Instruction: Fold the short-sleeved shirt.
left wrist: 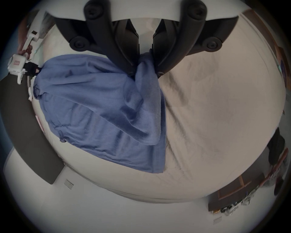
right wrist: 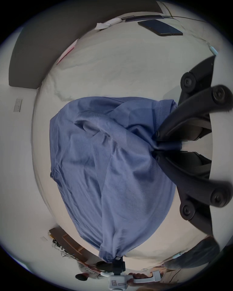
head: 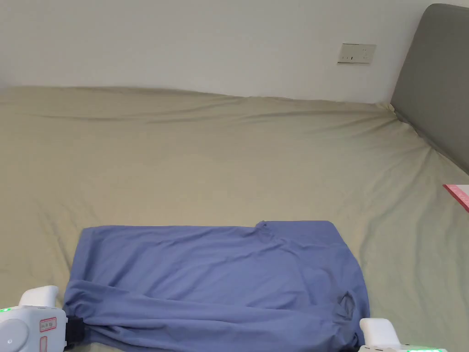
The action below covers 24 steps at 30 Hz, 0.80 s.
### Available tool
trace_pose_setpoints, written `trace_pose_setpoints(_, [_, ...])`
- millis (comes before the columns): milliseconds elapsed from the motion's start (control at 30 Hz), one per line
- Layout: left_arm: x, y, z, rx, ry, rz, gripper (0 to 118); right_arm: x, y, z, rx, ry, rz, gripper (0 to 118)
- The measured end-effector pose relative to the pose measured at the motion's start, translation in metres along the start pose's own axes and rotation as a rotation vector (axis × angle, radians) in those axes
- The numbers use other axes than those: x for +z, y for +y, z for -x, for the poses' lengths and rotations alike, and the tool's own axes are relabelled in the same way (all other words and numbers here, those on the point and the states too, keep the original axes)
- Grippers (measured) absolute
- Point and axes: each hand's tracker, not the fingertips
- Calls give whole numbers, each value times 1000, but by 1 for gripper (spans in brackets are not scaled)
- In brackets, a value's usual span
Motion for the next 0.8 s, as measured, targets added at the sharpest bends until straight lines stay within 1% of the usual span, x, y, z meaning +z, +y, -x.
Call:
trace_pose_setpoints(33, [2,-2,1,27,-23,7,11,3,1,-3,3,5,2,12])
trace_pose_setpoints(133, [11,-6,5,13,-27,-4,11,19,0,-5,24,6,-32,12])
trace_pose_setpoints(267, [32,-10,3,30,-74,-21,11,47,0,-3,74,3,-82,12])
trace_pose_setpoints(367, [56,-16,-1,3,-107,-46,11,68,-2,4,151,-8,-107,12])
trace_pose_setpoints(400, [65,-19,-1,-3,-109,-56,11,75,-3,5,162,-7,-116,12])
trace_pose_setpoints(533, [98,-35,5,-5,-130,-58,11,95,-15,-5,166,23,-104,12])
trace_pose_setpoints(633, [108,-63,16,23,-148,-22,12,100,-34,-17,125,71,-57,12])
trace_pose_setpoints(667, [107,-75,17,15,-155,21,12,100,-41,-19,111,91,-24,12])
trace_pose_setpoints(733, [104,-94,19,19,-134,57,12,101,-57,-19,121,92,-12,12])
trace_pose_setpoints(800, [100,-109,18,18,-123,110,12,97,-71,-14,176,69,21,12])
